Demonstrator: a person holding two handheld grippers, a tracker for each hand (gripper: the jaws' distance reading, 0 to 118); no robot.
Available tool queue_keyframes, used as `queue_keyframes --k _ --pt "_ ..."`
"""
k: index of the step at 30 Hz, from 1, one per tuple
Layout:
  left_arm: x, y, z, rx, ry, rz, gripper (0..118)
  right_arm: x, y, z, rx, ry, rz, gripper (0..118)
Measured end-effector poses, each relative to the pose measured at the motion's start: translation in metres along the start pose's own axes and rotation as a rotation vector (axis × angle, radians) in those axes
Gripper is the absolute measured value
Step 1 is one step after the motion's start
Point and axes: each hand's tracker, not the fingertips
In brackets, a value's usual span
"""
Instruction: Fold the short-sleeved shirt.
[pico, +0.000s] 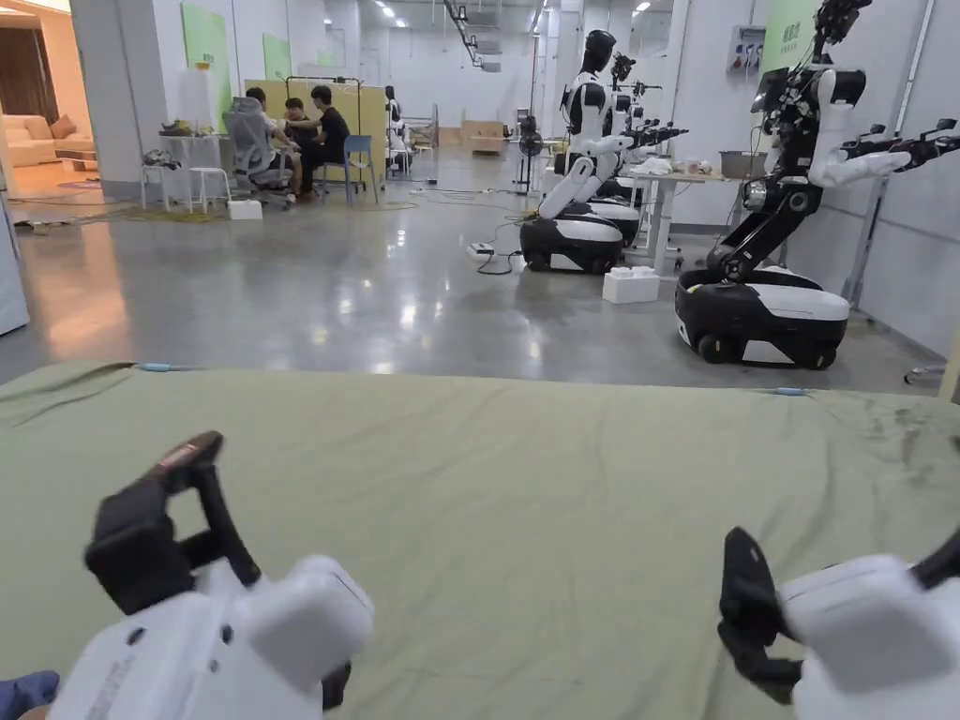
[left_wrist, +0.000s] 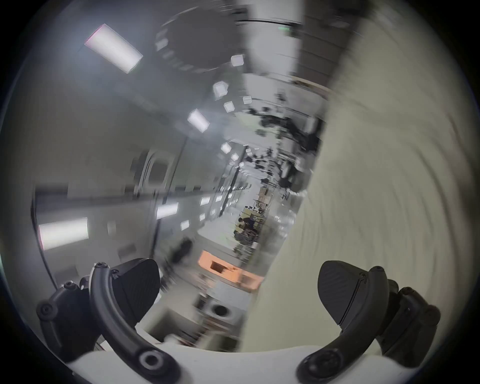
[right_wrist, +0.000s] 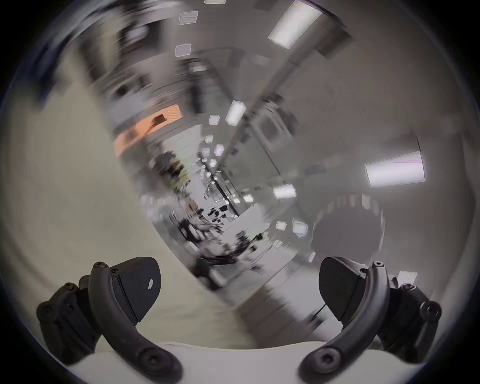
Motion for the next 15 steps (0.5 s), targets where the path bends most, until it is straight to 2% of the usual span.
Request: queue_keyframes --k 2,4,5,6,7,8,10,11,12,15 --pt "-0.018 0.000 -0.006 -0.059 0.016 0.300 118 0.023 -0.006 -0.003 -0.032 0.032 -0.357 118" --pt "-0.029 -0.007 -0.008 -0.118 -0.002 0.574 118 0.041 -0.018 -0.001 -0.052 0.077 -0.669 118" --pt "-0.033 -0.013 -0.007 -0.120 -0.035 0.710 118 0.044 -0.022 0.002 -0.059 0.099 -0.775 118" --pt "-0.036 -0.015 -0.005 -0.106 -0.087 0.830 118 0.046 -0.027 0.003 -0.069 0.102 -0.829 118" --pt "-0.038 -0.021 -0.002 -0.081 -0.147 0.951 118 0.047 -0.032 0.004 -0.083 0.100 -0.855 118" --pt "-0.038 -0.026 0.001 -0.057 -0.185 1.049 118 0.044 -0.035 0.004 -0.097 0.083 -0.834 118" --pt "-0.036 -0.034 0.005 -0.030 -0.194 1.183 118 0.035 -0.034 0.005 -0.127 0.071 -0.733 118" --pt "-0.036 -0.036 0.005 -0.029 -0.181 1.204 118 0.032 -0.035 0.004 -0.144 0.081 -0.690 118" --pt "-0.034 -0.031 0.007 -0.051 -0.153 1.181 118 0.030 -0.035 0.002 -0.162 0.101 -0.655 118" --pt "-0.034 -0.025 0.004 -0.079 -0.051 0.987 118 0.018 -0.032 0.003 -0.158 0.149 -0.589 118"
